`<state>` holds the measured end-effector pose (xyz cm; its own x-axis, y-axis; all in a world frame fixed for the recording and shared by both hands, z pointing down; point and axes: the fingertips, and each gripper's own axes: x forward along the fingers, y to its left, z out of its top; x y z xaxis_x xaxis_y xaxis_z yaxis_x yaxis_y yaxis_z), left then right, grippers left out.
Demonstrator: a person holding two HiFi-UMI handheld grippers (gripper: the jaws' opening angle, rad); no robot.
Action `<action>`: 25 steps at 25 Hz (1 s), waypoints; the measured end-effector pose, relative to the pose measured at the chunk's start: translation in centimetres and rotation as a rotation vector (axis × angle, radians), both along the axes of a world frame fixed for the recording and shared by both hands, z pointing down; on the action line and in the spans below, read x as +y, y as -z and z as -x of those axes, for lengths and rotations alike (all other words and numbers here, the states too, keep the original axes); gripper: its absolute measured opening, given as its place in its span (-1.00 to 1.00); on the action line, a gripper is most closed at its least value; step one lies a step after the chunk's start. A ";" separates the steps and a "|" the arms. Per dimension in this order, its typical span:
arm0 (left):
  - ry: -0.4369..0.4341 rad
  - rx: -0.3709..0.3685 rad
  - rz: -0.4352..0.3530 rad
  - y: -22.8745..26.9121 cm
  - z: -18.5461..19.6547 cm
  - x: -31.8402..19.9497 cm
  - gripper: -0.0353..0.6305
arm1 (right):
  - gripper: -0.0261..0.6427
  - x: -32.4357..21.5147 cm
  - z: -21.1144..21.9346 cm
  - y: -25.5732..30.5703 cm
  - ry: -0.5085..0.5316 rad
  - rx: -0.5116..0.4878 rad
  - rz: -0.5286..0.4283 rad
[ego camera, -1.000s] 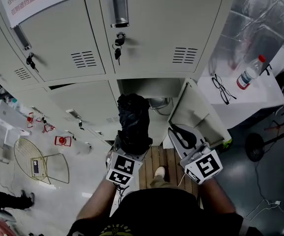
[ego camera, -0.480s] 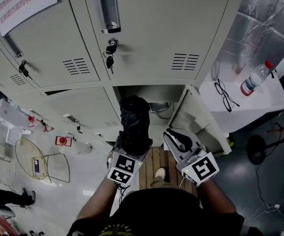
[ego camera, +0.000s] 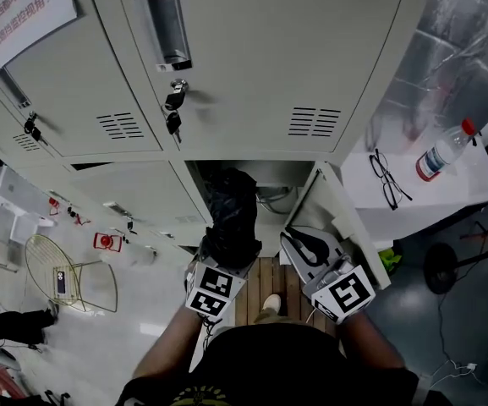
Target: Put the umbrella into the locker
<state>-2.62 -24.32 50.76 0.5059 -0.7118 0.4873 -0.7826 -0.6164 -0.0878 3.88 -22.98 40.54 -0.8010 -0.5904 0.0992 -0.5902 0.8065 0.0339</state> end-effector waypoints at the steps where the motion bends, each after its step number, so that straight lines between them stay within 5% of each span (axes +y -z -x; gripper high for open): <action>1: 0.004 0.001 -0.002 0.0 -0.1 -0.3 -0.01 | -0.82 -0.2 -0.1 -0.1 0.005 0.001 0.001; 11: 0.051 -0.011 0.003 -1.1 -0.6 -2.2 -0.01 | -0.82 -0.5 -0.2 -0.5 0.053 0.005 0.004; 25: 0.049 -0.024 -0.022 -1.5 0.3 -3.8 -0.01 | -0.82 -1.4 1.1 -0.4 -0.034 0.020 0.026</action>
